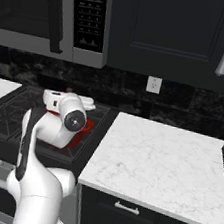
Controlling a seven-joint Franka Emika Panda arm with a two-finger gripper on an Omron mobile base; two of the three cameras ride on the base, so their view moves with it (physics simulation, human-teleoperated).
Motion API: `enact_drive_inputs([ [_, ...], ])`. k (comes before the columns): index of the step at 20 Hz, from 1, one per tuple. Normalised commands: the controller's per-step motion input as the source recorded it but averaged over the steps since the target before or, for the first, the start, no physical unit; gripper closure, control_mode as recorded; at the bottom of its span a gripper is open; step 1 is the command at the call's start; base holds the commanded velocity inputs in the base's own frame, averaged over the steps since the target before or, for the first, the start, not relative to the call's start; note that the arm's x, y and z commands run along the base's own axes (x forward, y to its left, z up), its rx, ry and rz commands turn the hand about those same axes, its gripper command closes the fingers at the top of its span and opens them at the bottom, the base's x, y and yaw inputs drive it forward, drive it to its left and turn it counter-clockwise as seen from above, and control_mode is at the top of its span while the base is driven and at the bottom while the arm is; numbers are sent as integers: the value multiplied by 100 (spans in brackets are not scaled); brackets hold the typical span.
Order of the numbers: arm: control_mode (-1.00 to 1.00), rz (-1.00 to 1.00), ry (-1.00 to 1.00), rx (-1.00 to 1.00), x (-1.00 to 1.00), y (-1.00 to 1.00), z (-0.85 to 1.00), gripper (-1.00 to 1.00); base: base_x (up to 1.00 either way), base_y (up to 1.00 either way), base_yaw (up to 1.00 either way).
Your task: Put the potato and carrot in the pot. Retrieve the spatula and lightly stir the vegetables in the pot.
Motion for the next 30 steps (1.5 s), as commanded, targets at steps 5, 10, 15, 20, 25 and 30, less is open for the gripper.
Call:
enact_drive_inputs([
  [5, -100, -9, 0, -9, 2, 7, -17, 100, 0, 0, 0],
  [10, -100, -2, 1, -3, 11, 13, -14, 100, 0, 0, 0],
  [15, -100, 0, 4, -1, 18, 4, -23, 100, 0, 0, 0],
  [20, -100, 0, 2, 0, 21, 0, -30, 100, 0, 0, 0],
  [25, -100, 0, -7, -3, 17, 16, -28, 100, 0, 0, 0],
  [30, -100, 0, -12, -2, 5, 24, -3, 100, 0, 0, 0],
])
